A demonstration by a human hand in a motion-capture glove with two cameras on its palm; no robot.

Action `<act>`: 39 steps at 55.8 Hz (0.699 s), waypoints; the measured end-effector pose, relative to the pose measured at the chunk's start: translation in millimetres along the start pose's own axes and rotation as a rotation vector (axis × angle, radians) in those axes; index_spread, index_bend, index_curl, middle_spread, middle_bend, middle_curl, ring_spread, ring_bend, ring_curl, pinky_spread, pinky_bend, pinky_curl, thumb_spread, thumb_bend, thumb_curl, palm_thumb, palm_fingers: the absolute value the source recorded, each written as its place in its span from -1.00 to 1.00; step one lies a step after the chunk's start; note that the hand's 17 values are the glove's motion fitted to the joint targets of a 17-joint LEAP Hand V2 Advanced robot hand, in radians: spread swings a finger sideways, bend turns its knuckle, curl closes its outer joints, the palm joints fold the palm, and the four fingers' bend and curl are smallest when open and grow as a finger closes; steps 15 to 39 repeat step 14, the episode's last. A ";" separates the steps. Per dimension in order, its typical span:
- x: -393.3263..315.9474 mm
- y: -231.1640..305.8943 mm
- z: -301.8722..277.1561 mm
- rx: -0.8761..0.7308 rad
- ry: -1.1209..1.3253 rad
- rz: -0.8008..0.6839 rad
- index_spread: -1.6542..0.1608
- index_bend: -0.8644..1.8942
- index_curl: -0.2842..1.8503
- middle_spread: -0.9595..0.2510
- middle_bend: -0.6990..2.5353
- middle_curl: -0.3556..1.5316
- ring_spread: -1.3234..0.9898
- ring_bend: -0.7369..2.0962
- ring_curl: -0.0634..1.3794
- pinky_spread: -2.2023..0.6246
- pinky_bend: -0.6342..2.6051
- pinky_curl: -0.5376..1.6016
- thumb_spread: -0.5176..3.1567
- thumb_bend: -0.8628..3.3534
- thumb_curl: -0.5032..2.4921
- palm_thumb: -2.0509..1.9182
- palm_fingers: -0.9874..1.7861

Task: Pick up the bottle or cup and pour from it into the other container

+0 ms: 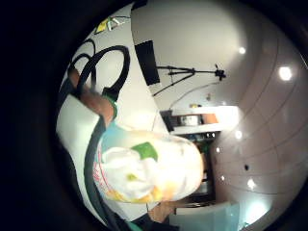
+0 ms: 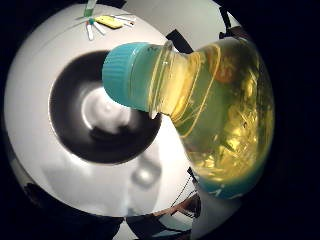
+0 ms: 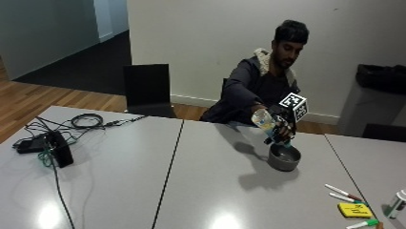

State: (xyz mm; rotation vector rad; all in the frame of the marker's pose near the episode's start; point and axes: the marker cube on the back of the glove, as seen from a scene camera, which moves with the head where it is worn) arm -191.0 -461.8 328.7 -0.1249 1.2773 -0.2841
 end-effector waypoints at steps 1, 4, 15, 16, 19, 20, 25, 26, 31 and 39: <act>1.2 0.8 1.4 0.022 0.001 -0.038 0.50 -0.29 -0.48 0.13 -0.34 -0.14 -0.02 -0.04 -0.34 0.47 -0.27 -0.17 -0.43 -0.61 -0.31 0.53 0.56; 3.1 -0.4 3.7 0.030 -0.007 -0.055 0.50 -0.29 -0.48 0.13 -0.34 -0.14 -0.02 -0.04 -0.34 0.47 -0.27 -0.17 -0.43 -0.61 -0.31 0.53 0.56; 11.1 -0.6 3.8 0.052 -0.039 -0.022 0.50 -0.30 -0.48 0.12 -0.34 -0.14 -0.03 -0.05 -0.35 0.47 -0.27 -0.17 -0.44 -0.61 -0.31 0.53 0.56; 11.1 -0.6 3.8 0.052 -0.039 -0.022 0.50 -0.30 -0.48 0.12 -0.34 -0.14 -0.03 -0.05 -0.35 0.47 -0.27 -0.17 -0.44 -0.61 -0.31 0.53 0.56; 11.1 -0.6 3.8 0.052 -0.039 -0.022 0.50 -0.30 -0.48 0.12 -0.34 -0.14 -0.03 -0.05 -0.35 0.47 -0.27 -0.17 -0.44 -0.61 -0.31 0.53 0.56; 11.1 -0.6 3.8 0.052 -0.039 -0.022 0.50 -0.30 -0.48 0.12 -0.34 -0.14 -0.03 -0.05 -0.35 0.47 -0.27 -0.17 -0.44 -0.61 -0.31 0.53 0.56; 11.1 -0.6 3.8 0.052 -0.039 -0.022 0.50 -0.30 -0.48 0.12 -0.34 -0.14 -0.03 -0.05 -0.35 0.47 -0.27 -0.17 -0.44 -0.61 -0.31 0.53 0.56; 11.1 -0.6 3.8 0.052 -0.039 -0.022 0.50 -0.30 -0.48 0.12 -0.34 -0.14 -0.03 -0.05 -0.35 0.47 -0.27 -0.17 -0.44 -0.61 -0.31 0.53 0.56; 11.1 -0.6 3.8 0.052 -0.039 -0.022 0.50 -0.30 -0.48 0.12 -0.34 -0.14 -0.03 -0.05 -0.35 0.47 -0.27 -0.17 -0.44 -0.61 -0.31 0.53 0.56; 11.1 -0.6 3.8 0.052 -0.039 -0.022 0.50 -0.30 -0.48 0.12 -0.34 -0.14 -0.03 -0.05 -0.35 0.47 -0.27 -0.17 -0.44 -0.61 -0.31 0.53 0.56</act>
